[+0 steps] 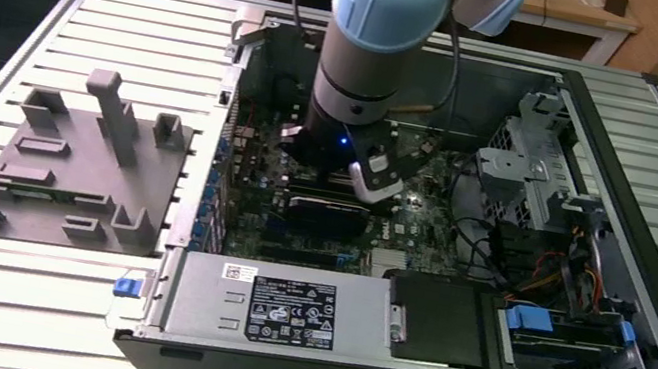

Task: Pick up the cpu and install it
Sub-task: 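Install the second cpu locking lever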

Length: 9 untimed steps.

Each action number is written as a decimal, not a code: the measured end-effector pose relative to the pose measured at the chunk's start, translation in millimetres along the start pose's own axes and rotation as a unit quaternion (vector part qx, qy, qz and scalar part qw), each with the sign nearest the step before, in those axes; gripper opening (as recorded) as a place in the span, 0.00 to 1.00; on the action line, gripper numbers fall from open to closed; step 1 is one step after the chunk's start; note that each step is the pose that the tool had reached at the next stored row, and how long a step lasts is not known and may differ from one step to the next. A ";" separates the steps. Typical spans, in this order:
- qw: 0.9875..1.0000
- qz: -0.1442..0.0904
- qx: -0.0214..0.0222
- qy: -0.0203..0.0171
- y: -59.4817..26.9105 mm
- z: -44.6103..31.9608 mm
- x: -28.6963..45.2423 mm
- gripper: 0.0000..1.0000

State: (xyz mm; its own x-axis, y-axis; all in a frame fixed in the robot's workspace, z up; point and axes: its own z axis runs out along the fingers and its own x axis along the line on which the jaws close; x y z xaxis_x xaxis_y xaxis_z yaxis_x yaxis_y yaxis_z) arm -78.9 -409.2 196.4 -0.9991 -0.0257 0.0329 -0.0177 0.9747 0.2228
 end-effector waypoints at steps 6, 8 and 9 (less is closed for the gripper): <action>1.000 -0.001 -0.009 0.000 -1.1 2.9 1.7 0.11; 1.000 -0.001 -0.010 0.000 -1.5 2.8 2.0 0.11; 1.000 -0.001 -0.010 0.000 -1.7 2.8 2.2 0.11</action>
State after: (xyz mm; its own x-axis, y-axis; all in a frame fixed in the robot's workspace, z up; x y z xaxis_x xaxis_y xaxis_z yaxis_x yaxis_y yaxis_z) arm -81.2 -410.3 193.4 -0.9991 -0.0270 0.0324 -0.0184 0.9703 0.2413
